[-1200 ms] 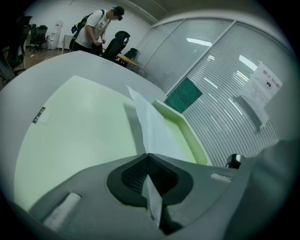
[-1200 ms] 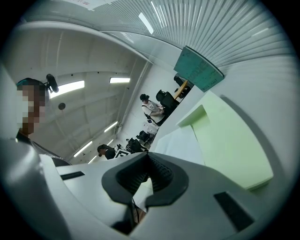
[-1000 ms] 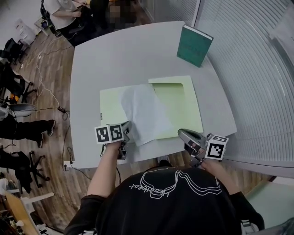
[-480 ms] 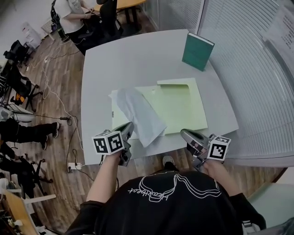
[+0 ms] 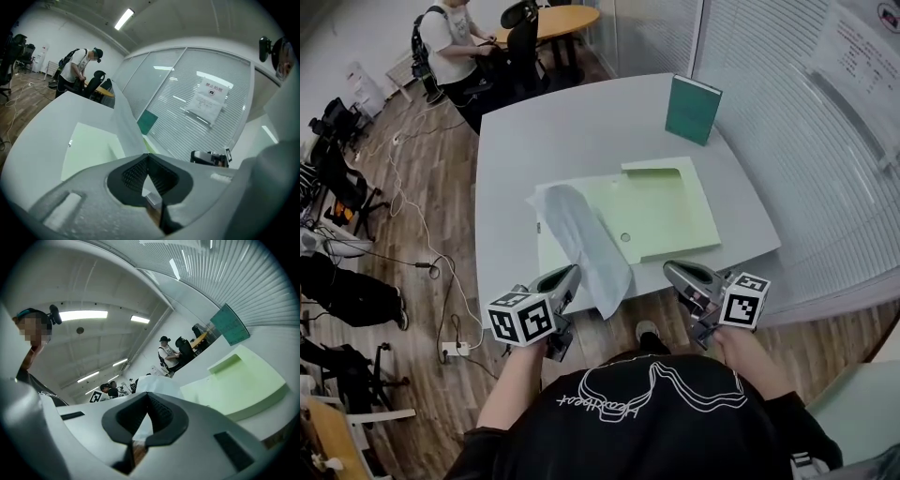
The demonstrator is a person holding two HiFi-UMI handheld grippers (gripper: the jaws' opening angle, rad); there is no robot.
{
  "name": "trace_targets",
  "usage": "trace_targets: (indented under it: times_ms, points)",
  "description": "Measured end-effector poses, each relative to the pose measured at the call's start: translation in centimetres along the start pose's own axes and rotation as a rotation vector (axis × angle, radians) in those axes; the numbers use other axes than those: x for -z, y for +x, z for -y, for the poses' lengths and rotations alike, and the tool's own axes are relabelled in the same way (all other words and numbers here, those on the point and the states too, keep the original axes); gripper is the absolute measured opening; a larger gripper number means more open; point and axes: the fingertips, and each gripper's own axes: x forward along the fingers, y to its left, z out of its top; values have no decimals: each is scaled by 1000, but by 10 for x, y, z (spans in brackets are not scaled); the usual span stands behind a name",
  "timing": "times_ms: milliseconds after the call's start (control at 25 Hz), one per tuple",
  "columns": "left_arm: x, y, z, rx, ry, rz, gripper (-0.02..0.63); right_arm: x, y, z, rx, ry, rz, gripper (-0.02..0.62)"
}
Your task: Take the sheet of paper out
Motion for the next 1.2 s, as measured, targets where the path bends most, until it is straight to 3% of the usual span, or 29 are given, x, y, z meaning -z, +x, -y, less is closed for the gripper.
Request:
trace_targets:
  times_ms: [320, 640, 1200]
  points:
    - [8, -36, 50, 110, 48, 26, 12, 5, -12, -41, -11, -74, 29, 9]
    - [34, -68, 84, 197, 32, 36, 12, 31, -24, -80, -25, -115, 47, 9]
    - [45, -85, 108, 202, 6, 50, 12, 46, -34, -101, -41, -168, 0, 8]
